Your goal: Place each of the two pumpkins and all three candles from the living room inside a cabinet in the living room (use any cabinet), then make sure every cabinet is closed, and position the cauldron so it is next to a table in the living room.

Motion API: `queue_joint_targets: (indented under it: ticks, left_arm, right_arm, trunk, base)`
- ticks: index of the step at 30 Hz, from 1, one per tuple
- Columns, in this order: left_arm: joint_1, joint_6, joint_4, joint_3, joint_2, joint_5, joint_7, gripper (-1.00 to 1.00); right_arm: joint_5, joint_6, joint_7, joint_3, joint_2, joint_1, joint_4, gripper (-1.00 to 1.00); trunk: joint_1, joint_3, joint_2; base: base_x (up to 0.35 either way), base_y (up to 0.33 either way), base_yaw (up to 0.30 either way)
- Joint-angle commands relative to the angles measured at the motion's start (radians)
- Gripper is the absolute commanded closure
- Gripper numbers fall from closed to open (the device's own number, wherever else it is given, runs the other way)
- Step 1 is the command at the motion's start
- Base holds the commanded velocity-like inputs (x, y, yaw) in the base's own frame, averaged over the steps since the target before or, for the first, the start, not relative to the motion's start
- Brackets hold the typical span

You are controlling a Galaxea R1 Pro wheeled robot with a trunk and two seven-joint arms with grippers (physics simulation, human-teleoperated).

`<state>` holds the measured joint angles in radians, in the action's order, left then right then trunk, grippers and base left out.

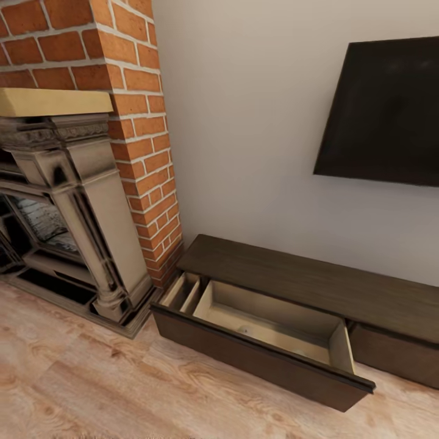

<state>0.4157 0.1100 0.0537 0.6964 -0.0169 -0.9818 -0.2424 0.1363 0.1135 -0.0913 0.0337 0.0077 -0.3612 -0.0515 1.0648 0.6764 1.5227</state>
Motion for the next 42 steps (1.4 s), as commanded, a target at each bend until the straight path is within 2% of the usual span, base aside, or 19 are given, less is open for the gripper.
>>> queue_joint_targets:
  ticks: [1, 10, 22, 42]
  left_arm:
    - [0.0, 0.0, 0.0, 0.0, 0.001, 0.0, 0.0, -1.0]
    - [0.0, 0.0, 0.001, 0.0, 0.002, 0.0, 0.0, -1.0]
    - [0.0, -0.001, 0.002, 0.001, 0.006, 0.001, 0.004, -1.0]
    - [0.0, -0.001, 0.001, 0.002, 0.006, 0.002, 0.005, -1.0]
  right_arm:
    - [0.0, 0.0, 0.0, 0.0, 0.0, 0.0, 0.0, -1.0]
    - [0.002, 0.0, -0.001, 0.0, 0.0, 0.0, 0.002, -1.0]
    - [0.008, 0.004, 0.001, 0.002, -0.007, 0.0, 0.012, -1.0]
    - [0.007, 0.005, -0.001, 0.001, -0.002, 0.0, 0.012, -1.0]
  trunk:
    - [0.0, 0.001, 0.0]
    - [0.0, 0.007, 0.0]
    - [0.0, 0.007, 0.0]
    - [0.0, 0.007, 0.0]
  base:
    - [0.068, 0.0, 0.284]
    - [0.29, 0.0, 0.272]
    - [0.337, 0.0, 0.073]
    - [0.307, 0.0, 0.281]
